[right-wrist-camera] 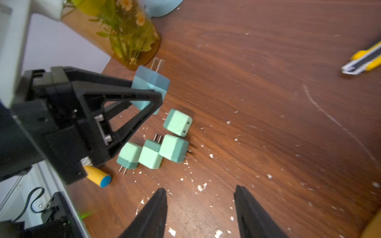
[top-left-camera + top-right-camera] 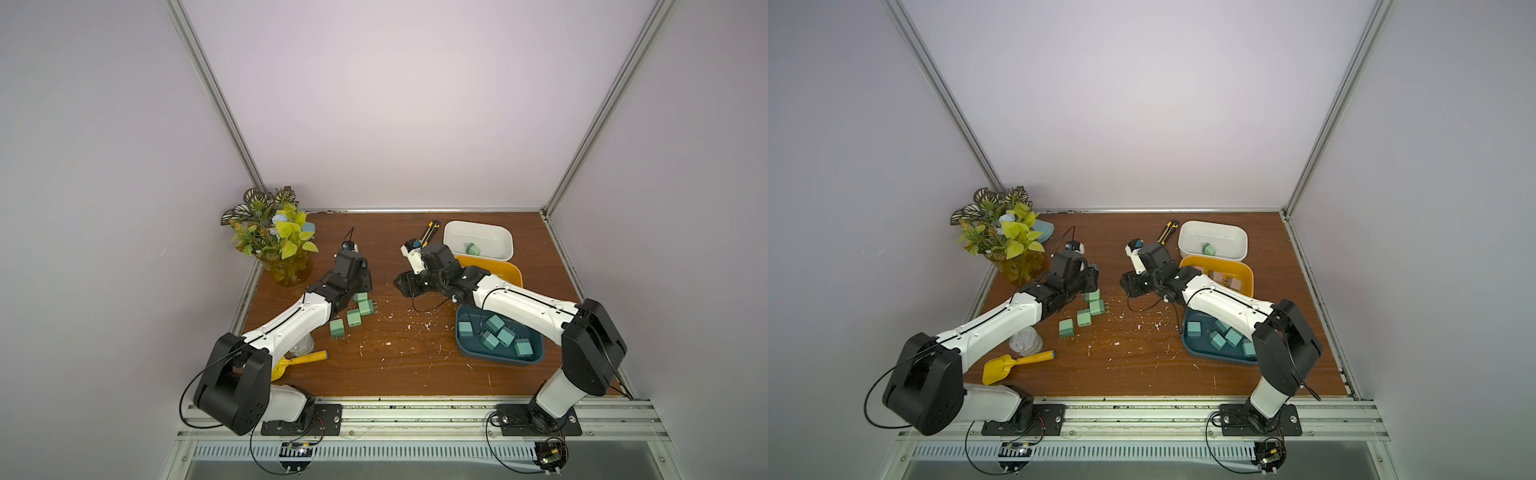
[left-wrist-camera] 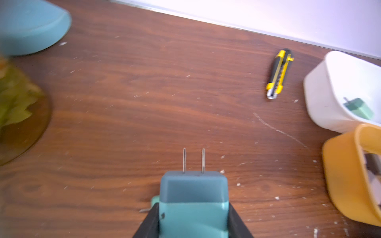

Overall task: Place the plugs by color into the storage box
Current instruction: Pick up the plug from the center of the board, then place the plug in the storage box.

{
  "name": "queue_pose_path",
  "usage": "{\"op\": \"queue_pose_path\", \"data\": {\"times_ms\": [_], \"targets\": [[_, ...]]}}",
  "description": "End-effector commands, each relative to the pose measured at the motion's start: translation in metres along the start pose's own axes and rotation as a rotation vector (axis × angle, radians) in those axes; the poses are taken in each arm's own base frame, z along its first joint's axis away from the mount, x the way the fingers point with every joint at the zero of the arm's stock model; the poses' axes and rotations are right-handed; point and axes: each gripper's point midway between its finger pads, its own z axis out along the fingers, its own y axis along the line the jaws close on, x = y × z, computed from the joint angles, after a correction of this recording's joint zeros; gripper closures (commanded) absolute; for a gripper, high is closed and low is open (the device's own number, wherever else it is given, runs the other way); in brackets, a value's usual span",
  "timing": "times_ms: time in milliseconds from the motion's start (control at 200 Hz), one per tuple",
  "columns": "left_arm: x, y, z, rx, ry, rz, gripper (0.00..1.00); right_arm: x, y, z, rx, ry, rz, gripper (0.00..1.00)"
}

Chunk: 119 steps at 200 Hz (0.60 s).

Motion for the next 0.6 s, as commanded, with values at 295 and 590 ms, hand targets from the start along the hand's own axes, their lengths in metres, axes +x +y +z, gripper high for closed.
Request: {"op": "queue_pose_path", "data": {"times_ms": [295,590], "targets": [[-0.036,-0.132,0.037,0.187,0.005,0.177,0.99,-0.014,-0.111,-0.057,0.241,-0.097,0.191,0.43],[-0.06,-0.23,0.089,0.323,0.032,0.315,0.99,-0.012,-0.165,-0.086,0.31,-0.165,0.311,0.42]]}}
